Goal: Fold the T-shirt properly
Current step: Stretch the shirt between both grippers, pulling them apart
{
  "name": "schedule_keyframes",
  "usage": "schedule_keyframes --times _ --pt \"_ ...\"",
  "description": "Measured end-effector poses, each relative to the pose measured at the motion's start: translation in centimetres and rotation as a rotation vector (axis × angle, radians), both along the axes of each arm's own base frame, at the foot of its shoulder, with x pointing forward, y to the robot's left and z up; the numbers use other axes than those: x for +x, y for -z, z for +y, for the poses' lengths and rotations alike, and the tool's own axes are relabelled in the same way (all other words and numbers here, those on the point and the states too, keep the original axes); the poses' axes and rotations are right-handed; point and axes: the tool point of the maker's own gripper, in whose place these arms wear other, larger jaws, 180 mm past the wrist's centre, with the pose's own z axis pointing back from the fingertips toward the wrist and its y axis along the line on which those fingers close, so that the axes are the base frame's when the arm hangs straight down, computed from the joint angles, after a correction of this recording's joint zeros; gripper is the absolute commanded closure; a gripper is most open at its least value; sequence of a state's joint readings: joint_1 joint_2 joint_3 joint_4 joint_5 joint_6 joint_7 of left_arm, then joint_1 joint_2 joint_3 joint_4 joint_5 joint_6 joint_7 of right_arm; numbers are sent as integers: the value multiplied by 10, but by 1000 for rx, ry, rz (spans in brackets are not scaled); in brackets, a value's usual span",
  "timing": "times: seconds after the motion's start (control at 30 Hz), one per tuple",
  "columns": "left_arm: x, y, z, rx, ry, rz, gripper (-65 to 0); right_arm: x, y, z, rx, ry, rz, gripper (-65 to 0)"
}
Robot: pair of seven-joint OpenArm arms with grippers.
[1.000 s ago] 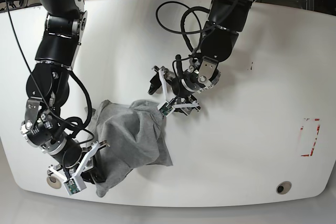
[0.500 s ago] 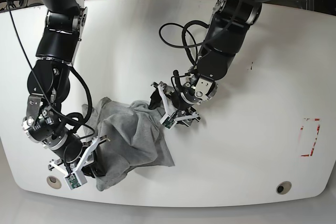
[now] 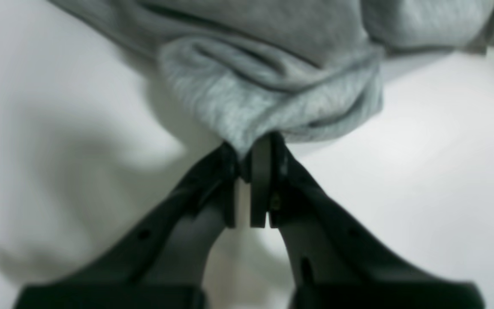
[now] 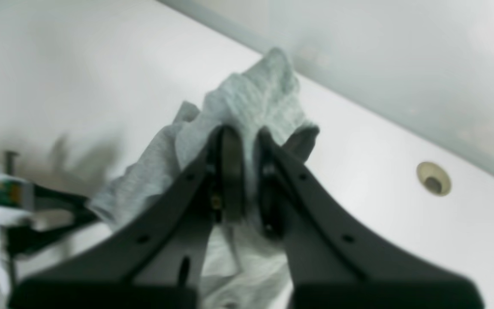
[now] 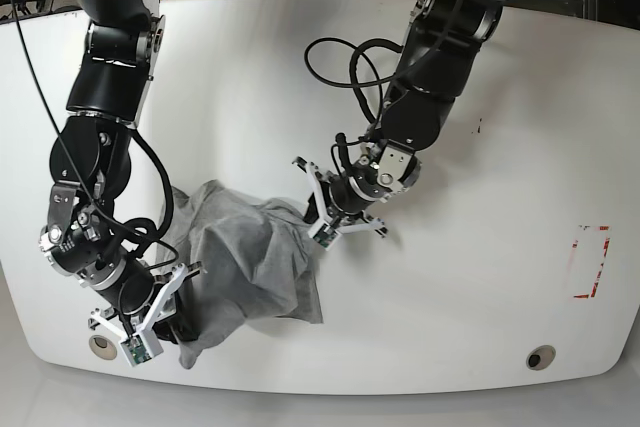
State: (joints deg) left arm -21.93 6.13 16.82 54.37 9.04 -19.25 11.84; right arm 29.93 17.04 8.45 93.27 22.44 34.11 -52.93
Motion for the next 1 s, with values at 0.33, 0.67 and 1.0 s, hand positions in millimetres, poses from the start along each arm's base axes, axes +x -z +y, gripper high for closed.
schedule_keyframes --times 0.33,0.67,1.0 --pt "9 -125 100 134 -92 -268 0 21 -70 -22 -39 28 -143 0" --pt "-6 -224 195 282 -267 -460 0 52 -100 -30 24 43 -139 0" --pt "-4 -270 252 351 -370 -517 0 57 -111 -23 71 15 -156 0"
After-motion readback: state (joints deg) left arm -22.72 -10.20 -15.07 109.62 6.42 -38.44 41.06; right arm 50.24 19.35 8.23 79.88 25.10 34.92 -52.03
